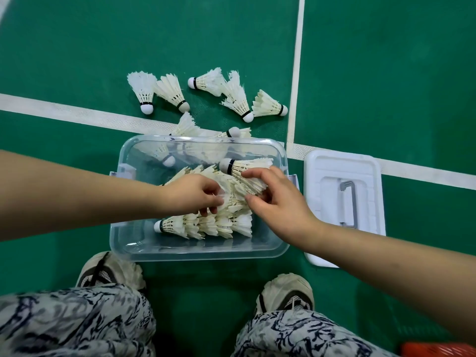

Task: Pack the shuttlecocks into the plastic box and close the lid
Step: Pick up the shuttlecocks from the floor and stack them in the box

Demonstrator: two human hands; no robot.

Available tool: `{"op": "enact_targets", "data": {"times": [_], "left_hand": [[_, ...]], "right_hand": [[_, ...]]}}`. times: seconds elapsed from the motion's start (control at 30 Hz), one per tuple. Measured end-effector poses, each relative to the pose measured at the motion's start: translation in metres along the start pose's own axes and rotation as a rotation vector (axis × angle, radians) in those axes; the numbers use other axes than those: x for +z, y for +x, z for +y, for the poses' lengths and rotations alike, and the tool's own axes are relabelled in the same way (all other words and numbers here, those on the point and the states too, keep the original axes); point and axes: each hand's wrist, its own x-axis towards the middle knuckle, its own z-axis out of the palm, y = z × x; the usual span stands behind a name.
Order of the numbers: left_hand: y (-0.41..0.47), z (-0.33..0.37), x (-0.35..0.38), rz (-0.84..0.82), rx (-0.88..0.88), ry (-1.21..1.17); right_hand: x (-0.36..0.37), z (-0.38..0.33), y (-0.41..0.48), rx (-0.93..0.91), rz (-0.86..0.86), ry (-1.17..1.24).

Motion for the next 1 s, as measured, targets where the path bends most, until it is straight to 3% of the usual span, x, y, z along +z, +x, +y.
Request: {"op": "enact_targets", "data": {"times": [0.4, 0.63, 0.77, 1.0], "left_hand": [[0.004, -0.005, -0.003, -0.208, -0.046, 0.128], [-0.004, -0.018, -0.041, -0.046, -0.083, 0.092], [-0.008, -0.006, -0.055, 0.075, 0.101, 0.098], [-0.022, 0.002, -0.051, -0.003, 0.499, 0.355]], "right_hand": [[0.000, -0.003, 0.002, -0.007, -0.054, -0.011], [0.003, -0.004, 0.000, -0.040, -0.068, 0.012], [0.006, -0.009, 0.003, -0.060, -0.127, -0.005], [0.017, -0.017, 0.009, -0.145, -0.196, -0.072]]}}
